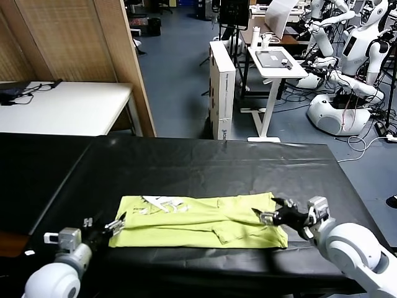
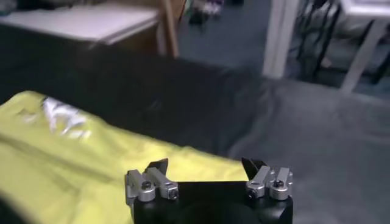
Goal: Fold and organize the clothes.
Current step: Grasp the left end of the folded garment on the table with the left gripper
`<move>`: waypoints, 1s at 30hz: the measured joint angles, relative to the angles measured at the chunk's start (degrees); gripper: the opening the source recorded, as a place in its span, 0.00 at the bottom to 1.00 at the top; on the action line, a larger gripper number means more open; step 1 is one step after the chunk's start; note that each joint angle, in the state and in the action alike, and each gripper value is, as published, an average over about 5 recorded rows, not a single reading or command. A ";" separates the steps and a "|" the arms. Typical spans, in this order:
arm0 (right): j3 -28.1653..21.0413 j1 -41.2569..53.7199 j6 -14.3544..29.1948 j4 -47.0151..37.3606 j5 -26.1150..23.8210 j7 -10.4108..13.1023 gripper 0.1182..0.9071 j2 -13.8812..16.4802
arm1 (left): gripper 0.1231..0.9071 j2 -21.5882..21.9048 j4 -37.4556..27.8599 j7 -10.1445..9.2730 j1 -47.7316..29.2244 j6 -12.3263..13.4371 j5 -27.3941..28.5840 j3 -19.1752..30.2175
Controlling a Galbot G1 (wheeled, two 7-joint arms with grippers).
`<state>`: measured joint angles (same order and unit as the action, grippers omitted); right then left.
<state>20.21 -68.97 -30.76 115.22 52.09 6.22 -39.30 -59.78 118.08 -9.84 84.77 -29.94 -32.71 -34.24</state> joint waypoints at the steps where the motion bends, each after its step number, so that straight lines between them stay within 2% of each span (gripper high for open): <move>1: -0.15 0.19 0.00 -0.56 -0.09 0.08 1.00 -0.47 | 1.00 -0.24 -0.47 0.00 -0.65 0.03 0.31 0.38; 13: -0.87 2.50 -0.02 -7.21 -0.57 0.86 1.00 -6.35 | 1.00 -2.41 -6.75 0.22 -6.64 0.36 1.54 4.32; 24: -1.42 4.25 0.08 -10.98 -1.68 1.07 1.00 -9.11 | 1.00 -2.42 -10.37 0.30 -10.04 0.52 0.48 5.11; 30: -1.73 4.86 0.12 -12.09 -1.92 1.07 1.00 -10.02 | 1.00 -2.24 -9.45 0.07 -10.32 0.46 -2.93 4.84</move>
<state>18.48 -64.11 -30.64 103.14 50.17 7.28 -49.31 -62.02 108.63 -9.77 74.45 -29.48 -35.64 -29.40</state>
